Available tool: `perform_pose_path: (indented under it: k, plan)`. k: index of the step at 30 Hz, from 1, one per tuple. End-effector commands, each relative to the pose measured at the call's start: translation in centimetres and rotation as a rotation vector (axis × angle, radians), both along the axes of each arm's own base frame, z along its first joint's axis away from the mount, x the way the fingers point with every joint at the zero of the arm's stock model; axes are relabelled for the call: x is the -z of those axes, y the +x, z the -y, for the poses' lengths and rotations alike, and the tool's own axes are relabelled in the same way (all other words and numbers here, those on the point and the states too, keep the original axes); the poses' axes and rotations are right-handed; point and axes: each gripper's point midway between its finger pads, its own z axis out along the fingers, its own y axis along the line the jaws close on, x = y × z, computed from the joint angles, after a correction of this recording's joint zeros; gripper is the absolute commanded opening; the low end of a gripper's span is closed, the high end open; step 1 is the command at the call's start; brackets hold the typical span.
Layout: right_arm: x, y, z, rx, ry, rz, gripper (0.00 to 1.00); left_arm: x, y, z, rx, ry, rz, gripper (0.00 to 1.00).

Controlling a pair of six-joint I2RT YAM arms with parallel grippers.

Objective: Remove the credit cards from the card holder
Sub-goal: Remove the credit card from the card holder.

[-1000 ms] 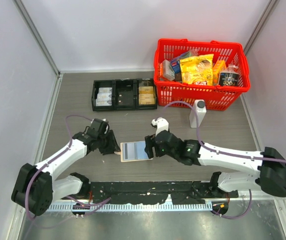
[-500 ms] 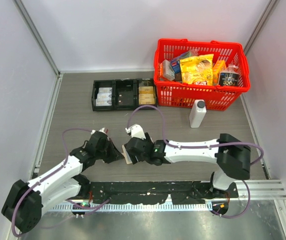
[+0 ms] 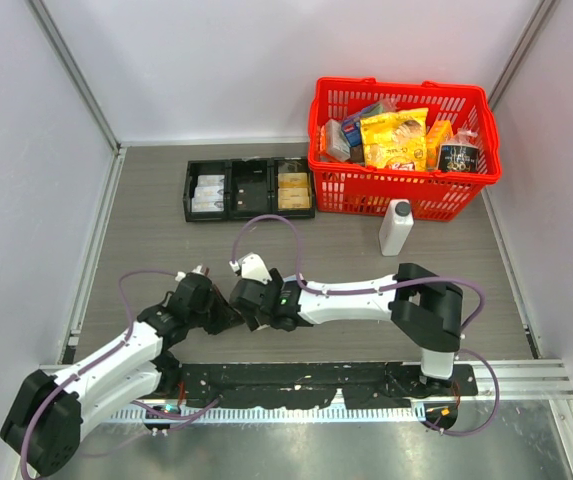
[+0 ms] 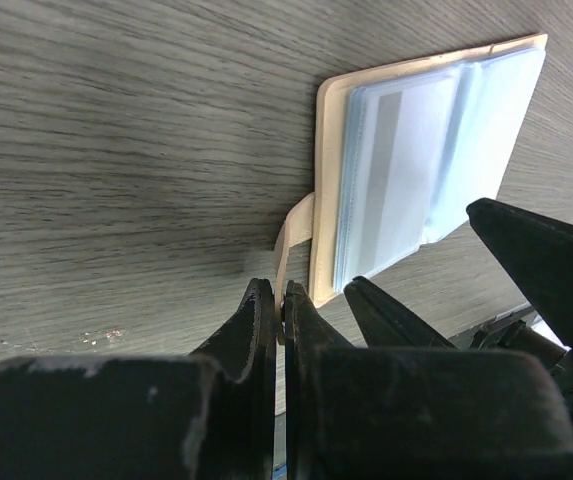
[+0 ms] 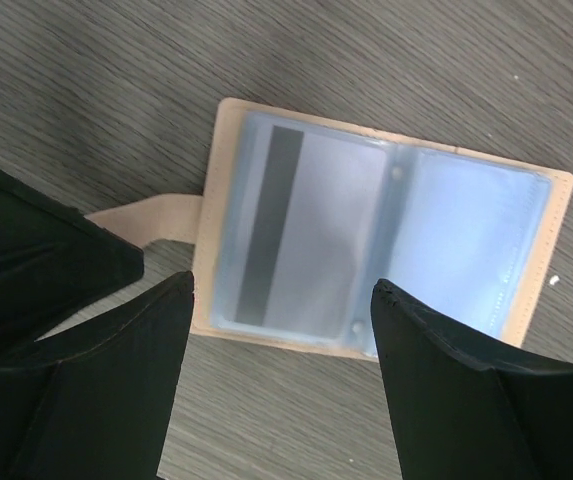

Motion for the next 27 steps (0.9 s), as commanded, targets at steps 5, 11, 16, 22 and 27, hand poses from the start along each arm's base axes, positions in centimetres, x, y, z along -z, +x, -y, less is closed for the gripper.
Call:
perform_pose_path:
  k: [5, 11, 16, 22, 27]
  plan:
    - [1.1, 1.1, -0.5, 0.049, -0.06, 0.042, 0.76, -0.1, 0.4, 0.2, -0.014, -0.026, 0.029, 0.0]
    - [0.4, 1.5, 0.6, 0.079, -0.073, 0.072, 0.76, 0.0, 0.1, -0.2, -0.016, -0.008, 0.025, 0.0]
    - [-0.3, 1.3, 0.6, 0.075, -0.054, 0.068, 0.76, 0.0, 0.1, -0.1, -0.011, -0.008, 0.022, 0.0]
    - [-1.5, 1.2, -0.1, 0.06, -0.014, 0.063, 0.76, 0.0, 0.1, -0.1, -0.01, -0.007, 0.021, 0.0]
    - [-2.1, 1.3, -0.4, 0.055, 0.009, 0.072, 0.77, 0.1, 0.1, -0.1, -0.007, -0.003, 0.017, 0.0]
